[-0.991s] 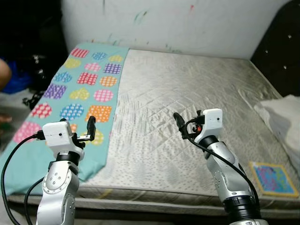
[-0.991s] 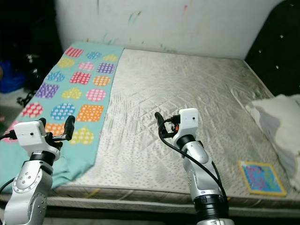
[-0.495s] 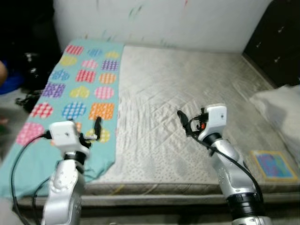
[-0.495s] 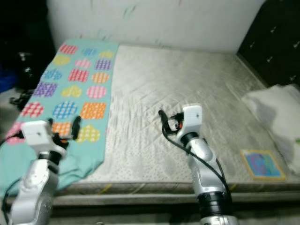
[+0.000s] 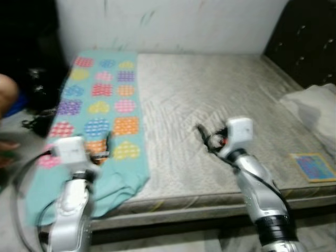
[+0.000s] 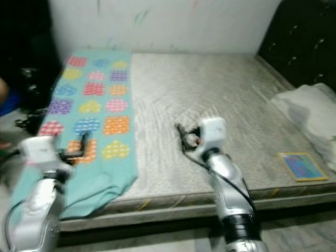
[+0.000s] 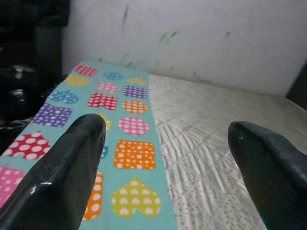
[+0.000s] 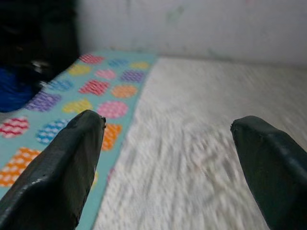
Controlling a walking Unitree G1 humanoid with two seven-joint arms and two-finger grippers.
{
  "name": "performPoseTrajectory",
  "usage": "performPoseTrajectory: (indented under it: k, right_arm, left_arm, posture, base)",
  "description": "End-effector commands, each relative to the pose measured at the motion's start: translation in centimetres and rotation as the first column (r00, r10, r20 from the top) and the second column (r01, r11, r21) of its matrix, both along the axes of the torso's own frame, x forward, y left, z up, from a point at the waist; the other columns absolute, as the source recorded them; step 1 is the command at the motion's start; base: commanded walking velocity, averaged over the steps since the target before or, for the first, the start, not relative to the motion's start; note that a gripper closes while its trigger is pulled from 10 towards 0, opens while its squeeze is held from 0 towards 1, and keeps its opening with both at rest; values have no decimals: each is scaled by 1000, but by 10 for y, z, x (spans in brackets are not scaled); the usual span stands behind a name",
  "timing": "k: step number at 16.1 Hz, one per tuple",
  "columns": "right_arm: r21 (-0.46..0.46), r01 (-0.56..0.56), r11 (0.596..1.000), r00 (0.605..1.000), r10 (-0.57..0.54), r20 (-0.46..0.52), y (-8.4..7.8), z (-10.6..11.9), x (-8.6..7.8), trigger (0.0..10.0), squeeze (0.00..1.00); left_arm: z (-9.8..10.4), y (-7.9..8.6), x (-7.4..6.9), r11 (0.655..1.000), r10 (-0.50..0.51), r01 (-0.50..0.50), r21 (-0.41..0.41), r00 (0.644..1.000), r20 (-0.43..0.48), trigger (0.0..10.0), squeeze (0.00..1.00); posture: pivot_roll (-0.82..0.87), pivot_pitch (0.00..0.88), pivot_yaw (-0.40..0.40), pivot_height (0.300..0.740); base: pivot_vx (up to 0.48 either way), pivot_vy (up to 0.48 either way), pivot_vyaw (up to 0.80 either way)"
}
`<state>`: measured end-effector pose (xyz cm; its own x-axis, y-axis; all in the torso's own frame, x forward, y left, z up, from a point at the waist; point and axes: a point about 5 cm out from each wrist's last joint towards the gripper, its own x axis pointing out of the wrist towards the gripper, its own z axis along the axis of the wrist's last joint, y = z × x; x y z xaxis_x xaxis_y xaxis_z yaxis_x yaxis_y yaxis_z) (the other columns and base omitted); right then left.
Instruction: Clean up the room
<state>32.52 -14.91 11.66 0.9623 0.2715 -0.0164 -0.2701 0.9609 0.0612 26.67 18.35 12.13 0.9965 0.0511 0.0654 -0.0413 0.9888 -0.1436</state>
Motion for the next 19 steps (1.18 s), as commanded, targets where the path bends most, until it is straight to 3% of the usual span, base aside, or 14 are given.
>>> performPoseTrajectory:
  k: [1, 6, 10, 19]
  right_arm:
    - [6, -13, 1000, 1000, 13, 19, 4, 5, 2, 10000, 0]
    - [7, -17, 1000, 1000, 17, 16, 6, 4, 2, 10000, 0]
    - [-5, -26, 1000, 999, 26, 21, 8, 4, 2, 10000, 0]
    - [1, -25, 1000, 1000, 25, 18, 9, 4, 2, 10000, 0]
  left_arm:
    - [4, 6, 1, 1000, 17, -18, 11, 1000, 12, 10000, 0]
    - [6, 6, 1, 1000, 19, -20, 15, 1000, 25, 10000, 0]
    - [9, 2, 0, 1000, -10, 9, 14, 999, 45, 10000, 0]
    - [10, -1, 0, 999, -33, 32, 12, 998, 55, 10000, 0]
  posture:
    - [-3, 37, -77, 740]
    - [-3, 40, -75, 740]
    - [-4, 41, -76, 740]
    - [-7, 47, -76, 740]
  base:
    - [0, 476, 0]
    - [0, 430, 0]
    - [0, 0, 0]
    - [388, 0, 0]
